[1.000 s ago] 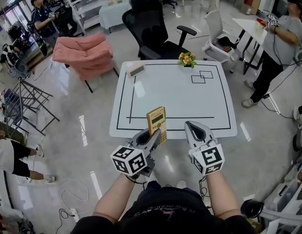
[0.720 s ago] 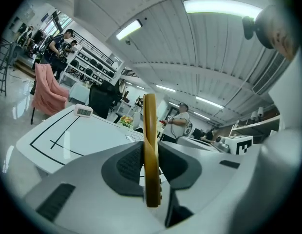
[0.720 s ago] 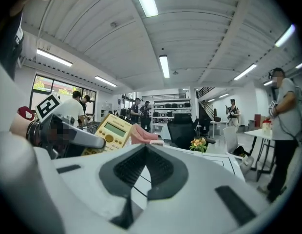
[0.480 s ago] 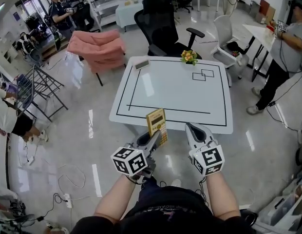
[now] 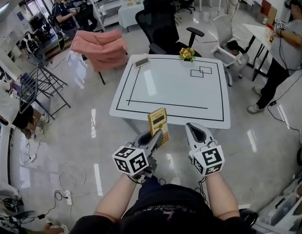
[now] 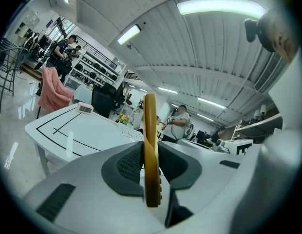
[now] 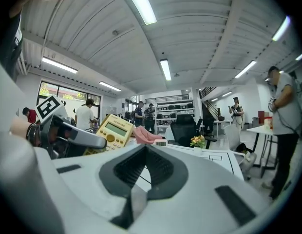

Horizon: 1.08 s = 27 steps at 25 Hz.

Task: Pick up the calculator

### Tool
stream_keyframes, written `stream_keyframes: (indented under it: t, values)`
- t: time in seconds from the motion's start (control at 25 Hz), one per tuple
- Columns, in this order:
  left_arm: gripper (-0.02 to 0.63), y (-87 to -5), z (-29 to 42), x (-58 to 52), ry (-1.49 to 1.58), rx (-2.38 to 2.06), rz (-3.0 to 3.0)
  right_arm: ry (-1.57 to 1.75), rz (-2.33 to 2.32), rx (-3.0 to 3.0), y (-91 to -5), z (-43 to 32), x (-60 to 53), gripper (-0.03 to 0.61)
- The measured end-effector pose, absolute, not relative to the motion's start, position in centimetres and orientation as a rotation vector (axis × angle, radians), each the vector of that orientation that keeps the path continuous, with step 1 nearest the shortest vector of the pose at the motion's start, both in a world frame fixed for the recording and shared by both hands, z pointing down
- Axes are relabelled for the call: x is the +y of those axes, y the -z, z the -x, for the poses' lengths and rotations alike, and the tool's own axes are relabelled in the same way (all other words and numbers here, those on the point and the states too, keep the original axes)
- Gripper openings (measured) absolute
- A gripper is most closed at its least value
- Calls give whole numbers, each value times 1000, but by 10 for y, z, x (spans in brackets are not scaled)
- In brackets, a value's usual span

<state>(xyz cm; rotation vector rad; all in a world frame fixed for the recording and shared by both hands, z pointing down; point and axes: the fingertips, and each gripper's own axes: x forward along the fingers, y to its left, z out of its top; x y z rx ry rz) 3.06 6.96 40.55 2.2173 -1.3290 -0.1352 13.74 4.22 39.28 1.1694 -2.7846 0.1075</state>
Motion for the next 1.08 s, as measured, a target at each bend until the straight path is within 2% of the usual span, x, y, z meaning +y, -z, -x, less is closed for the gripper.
stream_keyframes:
  t: [1.08]
  values:
    - [80,-403,-40,79,148,-1327,-2221,-102,-1161,-2791,-394,-145,53,1]
